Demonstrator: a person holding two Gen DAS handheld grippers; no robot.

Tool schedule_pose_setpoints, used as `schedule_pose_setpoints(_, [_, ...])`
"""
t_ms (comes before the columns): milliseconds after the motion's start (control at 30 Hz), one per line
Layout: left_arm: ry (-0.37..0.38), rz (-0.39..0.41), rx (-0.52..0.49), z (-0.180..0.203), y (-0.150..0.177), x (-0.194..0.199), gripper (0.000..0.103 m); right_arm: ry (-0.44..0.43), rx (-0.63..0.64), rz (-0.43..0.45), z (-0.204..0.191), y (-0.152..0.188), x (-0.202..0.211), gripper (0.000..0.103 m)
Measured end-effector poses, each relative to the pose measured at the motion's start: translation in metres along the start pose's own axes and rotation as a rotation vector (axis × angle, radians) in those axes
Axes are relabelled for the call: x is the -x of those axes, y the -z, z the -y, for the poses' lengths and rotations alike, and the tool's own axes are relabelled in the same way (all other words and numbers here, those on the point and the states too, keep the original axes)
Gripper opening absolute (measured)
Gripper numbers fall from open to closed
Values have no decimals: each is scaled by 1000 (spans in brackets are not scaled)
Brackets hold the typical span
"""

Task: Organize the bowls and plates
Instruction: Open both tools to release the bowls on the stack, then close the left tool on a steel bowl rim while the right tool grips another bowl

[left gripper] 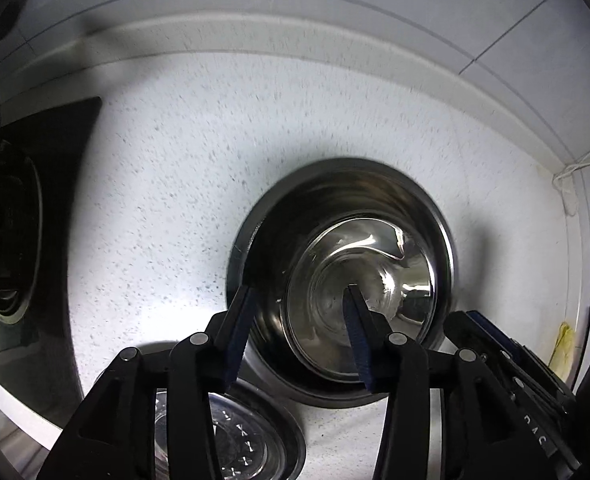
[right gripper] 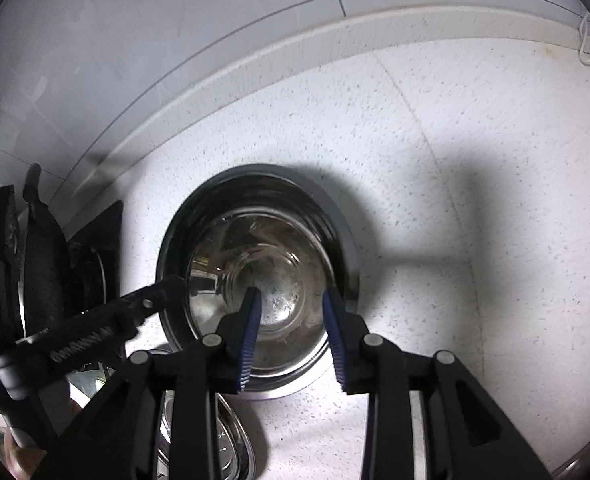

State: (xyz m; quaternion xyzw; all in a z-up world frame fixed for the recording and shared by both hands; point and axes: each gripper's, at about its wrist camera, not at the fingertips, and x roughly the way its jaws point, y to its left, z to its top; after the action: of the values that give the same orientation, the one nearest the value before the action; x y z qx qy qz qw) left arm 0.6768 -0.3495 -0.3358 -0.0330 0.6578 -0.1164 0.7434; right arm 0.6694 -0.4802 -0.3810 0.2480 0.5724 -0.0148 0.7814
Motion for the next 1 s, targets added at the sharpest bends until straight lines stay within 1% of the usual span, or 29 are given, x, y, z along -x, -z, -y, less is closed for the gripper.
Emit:
schedule_pose_setpoints(100, [13, 10, 6, -6, 0, 7, 41, -8, -6, 33, 3, 3, 17, 31])
schedule_pose_setpoints(133, [16, 12, 8, -9, -6, 9, 41, -6, -7, 45, 5, 4, 22, 31])
schedule_pose_setpoints(200, [20, 19, 17, -15, -7, 15, 42, 3, -1, 63, 6, 3, 29, 31])
schedule_pose_setpoints(267, [25, 20, 31, -24, -7, 17, 51, 18, 0, 76, 11, 3, 35, 35])
schedule_pose_setpoints(333, [29, 22, 54, -35, -10, 13, 52, 23, -21, 79, 20, 2, 36, 38])
schedule_pose_setpoints(467, [54, -20, 96, -45, -11, 1, 52, 47, -45, 70, 32, -2, 28, 40])
schedule_pose_setpoints(733, [87, -82, 154, -51, -10, -27, 52, 22, -104, 22, 46, -11, -10, 40])
schedule_pose_setpoints(1000, [90, -93, 162, -53, -20, -41, 52, 18, -94, -12, 47, -16, -31, 41])
